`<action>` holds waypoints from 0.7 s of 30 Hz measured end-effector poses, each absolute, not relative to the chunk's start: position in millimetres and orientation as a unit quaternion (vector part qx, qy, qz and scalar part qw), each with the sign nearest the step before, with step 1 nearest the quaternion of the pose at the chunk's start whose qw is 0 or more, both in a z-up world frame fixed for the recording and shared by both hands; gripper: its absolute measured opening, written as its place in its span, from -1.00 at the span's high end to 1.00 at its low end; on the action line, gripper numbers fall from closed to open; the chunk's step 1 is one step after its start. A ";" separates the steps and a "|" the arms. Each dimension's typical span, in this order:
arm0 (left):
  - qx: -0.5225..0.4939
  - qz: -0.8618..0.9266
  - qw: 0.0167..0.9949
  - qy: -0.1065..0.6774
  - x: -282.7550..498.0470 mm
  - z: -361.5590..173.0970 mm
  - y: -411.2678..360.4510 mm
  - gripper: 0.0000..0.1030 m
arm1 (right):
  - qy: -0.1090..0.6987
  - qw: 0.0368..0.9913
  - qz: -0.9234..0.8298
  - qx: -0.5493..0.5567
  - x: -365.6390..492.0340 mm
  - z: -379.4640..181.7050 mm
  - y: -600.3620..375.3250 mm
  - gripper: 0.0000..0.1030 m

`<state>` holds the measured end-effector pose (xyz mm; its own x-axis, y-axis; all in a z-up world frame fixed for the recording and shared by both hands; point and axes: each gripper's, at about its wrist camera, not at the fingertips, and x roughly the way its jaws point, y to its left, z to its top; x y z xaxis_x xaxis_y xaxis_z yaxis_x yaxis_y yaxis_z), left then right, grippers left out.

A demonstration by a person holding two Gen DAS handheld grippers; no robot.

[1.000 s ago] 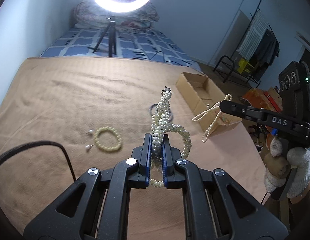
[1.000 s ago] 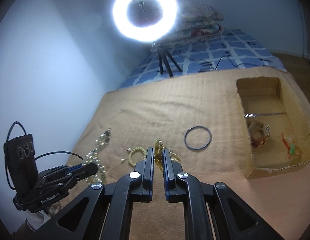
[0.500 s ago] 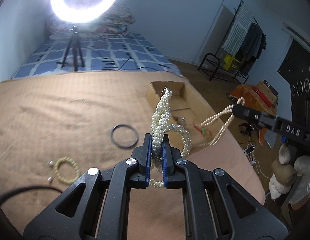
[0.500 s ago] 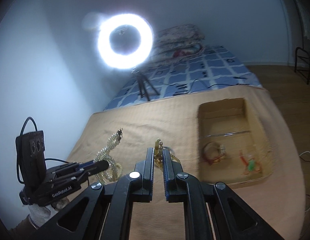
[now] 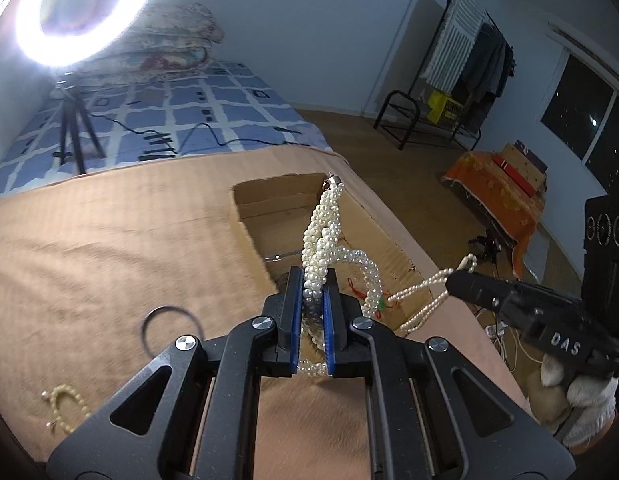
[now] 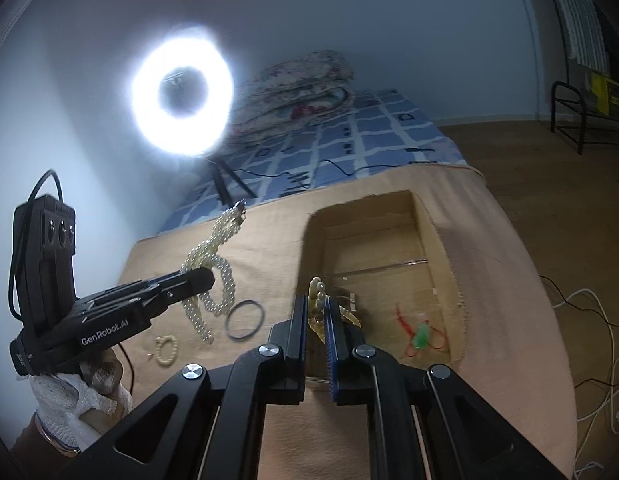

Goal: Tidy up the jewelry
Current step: 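Lift and carry both pearl necklaces over the cardboard box with both tools, then lower and open the left tool over the box while the right tool releases its pearl strand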

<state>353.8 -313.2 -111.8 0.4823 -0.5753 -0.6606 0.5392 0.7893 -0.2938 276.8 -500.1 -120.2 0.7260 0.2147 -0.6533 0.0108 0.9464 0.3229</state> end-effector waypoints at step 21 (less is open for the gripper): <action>-0.010 -0.317 0.830 0.459 413.1 -176.3 -407.9 0.87 | 0.395 0.901 0.039 0.174 300.6 -186.5 -528.8 0.89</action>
